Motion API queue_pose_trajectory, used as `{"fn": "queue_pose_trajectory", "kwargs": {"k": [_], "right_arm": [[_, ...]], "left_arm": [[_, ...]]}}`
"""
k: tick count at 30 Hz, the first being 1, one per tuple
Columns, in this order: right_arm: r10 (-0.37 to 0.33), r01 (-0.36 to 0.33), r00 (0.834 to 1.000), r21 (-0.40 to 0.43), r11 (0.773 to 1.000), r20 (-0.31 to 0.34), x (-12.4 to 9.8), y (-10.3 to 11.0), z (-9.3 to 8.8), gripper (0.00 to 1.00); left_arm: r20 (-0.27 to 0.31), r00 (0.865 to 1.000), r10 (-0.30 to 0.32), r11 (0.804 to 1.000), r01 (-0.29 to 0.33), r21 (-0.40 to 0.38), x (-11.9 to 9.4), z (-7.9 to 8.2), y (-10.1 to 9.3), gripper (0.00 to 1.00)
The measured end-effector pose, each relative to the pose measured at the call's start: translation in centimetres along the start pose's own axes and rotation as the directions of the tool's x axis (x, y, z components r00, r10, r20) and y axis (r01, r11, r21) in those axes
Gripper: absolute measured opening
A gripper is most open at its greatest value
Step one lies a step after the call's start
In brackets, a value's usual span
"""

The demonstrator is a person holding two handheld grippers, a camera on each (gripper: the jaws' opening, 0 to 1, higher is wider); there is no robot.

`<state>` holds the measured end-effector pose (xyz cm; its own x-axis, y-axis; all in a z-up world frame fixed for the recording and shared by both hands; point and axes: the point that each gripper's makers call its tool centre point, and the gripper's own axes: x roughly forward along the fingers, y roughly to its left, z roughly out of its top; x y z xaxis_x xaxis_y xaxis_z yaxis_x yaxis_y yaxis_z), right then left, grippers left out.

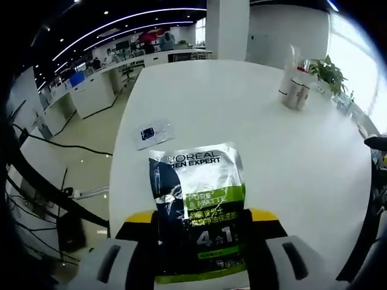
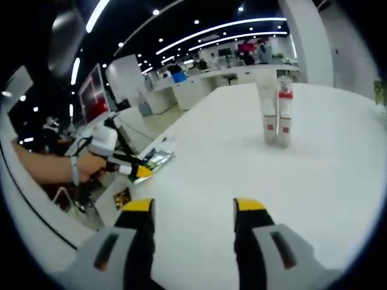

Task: Arrange the skincare products in the storage area until every visible bottle or jar stands upright without overlapping.

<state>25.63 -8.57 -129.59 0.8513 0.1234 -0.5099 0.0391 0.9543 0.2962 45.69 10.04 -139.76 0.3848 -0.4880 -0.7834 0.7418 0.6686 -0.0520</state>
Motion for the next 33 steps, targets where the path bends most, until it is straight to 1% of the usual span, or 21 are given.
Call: {"fn": "queue_pose_trajectory", "kwargs": {"k": [3,5,6,7,8,9,10,11,18,21,22,23,26,27,28,29,30,31,33], "right_arm": [[0.003,-0.003,1.0,-0.003,1.0,-0.004,0.1,0.0,-0.1,0.49],[0.003,-0.003,1.0,-0.009,1.0,-0.014,0.1,0.0,-0.3,0.49],[0.002,-0.002,1.0,-0.012,1.0,-0.018,0.1,0.0,-0.4,0.48],[0.001,-0.001,1.0,-0.018,1.0,-0.025,0.1,-0.1,-0.6,0.48],[0.002,-0.002,1.0,-0.018,1.0,-0.026,0.1,-0.1,-0.6,0.47],[0.002,-0.003,1.0,-0.017,1.0,-0.025,0.1,-0.1,-0.6,0.47],[0.003,-0.003,1.0,-0.015,1.0,-0.026,0.1,-0.1,-0.6,0.47],[0.003,-0.003,1.0,-0.016,1.0,-0.024,0.1,-0.1,-0.6,0.47],[-0.005,0.004,1.0,-0.006,1.0,-0.009,-0.1,-0.5,-0.1,0.47],[-0.004,0.004,1.0,0.002,1.0,-0.001,-0.1,-0.5,0.1,0.47],[-0.003,0.003,1.0,0.003,1.0,0.003,-0.1,-0.5,0.2,0.47],[-0.001,0.001,1.0,0.005,1.0,0.004,-0.1,-0.5,0.3,0.47],[0.003,-0.003,1.0,0.005,1.0,0.0,0.0,-0.5,0.2,0.47],[0.008,-0.008,1.0,0.008,1.0,0.002,0.1,-0.4,0.2,0.47],[0.012,-0.012,1.0,0.01,1.0,0.002,0.1,-0.3,0.2,0.47],[0.021,-0.021,1.0,0.013,1.0,0.002,0.2,0.0,0.3,0.47],[0.035,-0.035,0.999,0.02,0.999,0.005,0.3,0.3,0.4,0.47],[0.043,-0.044,0.999,0.025,0.999,0.006,0.4,0.5,0.5,0.47],[0.082,-0.083,0.996,0.052,0.995,0.017,0.7,1.3,1.0,0.47]], "left_arm": [[0.003,1.0,-0.008,1.0,0.008,0.01,0.1,0.0,0.0,0.55],[-0.006,1.0,-0.021,0.999,0.022,0.024,0.2,0.0,-0.2,0.52],[-0.018,0.999,-0.031,0.998,0.032,0.046,0.3,0.1,-0.4,0.49],[-0.022,0.999,-0.034,0.998,0.035,0.049,0.3,0.2,-0.5,0.41],[-0.035,0.998,-0.046,0.996,0.049,0.071,0.3,0.1,-0.8,0.37],[-0.034,0.999,-0.043,0.995,0.046,0.085,0.4,0.1,-0.9,0.34],[-0.038,0.998,-0.048,0.996,0.051,0.077,0.5,0.2,-1.0,0.3],[-0.047,0.998,-0.052,0.995,0.056,0.08,0.5,0.1,-1.1,0.28],[-0.052,0.996,-0.073,0.993,0.077,0.084,0.6,0.1,-1.7,0.2],[-0.057,0.995,-0.088,0.994,0.092,0.066,0.4,-0.1,-1.7,0.17],[-0.053,0.993,-0.109,0.993,0.111,0.044,0.2,-0.1,-1.8,0.16],[-0.053,0.992,-0.112,0.993,0.114,0.039,0.2,-0.2,-1.8,0.15],[-0.034,0.991,-0.13,0.991,0.131,0.016,-0.4,0.0,-2.0,0.13],[-0.007,0.989,-0.145,0.989,0.145,0.007,-0.7,0.4,-2.3,0.13],[0.0,0.989,-0.146,0.989,0.146,-0.002,-0.9,0.6,-2.4,0.13],[0.024,0.988,-0.155,0.988,0.155,-0.009,-1.3,1.0,-2.7,0.13],[0.052,0.984,-0.173,0.985,0.174,-0.015,-1.6,1.6,-3.1,0.13],[0.061,0.982,-0.178,0.984,0.179,-0.024,-1.9,1.8,-3.4,0.13],[0.09,0.974,-0.206,0.978,0.208,-0.017,-2.8,2.6,-4.6,0.13]]}}
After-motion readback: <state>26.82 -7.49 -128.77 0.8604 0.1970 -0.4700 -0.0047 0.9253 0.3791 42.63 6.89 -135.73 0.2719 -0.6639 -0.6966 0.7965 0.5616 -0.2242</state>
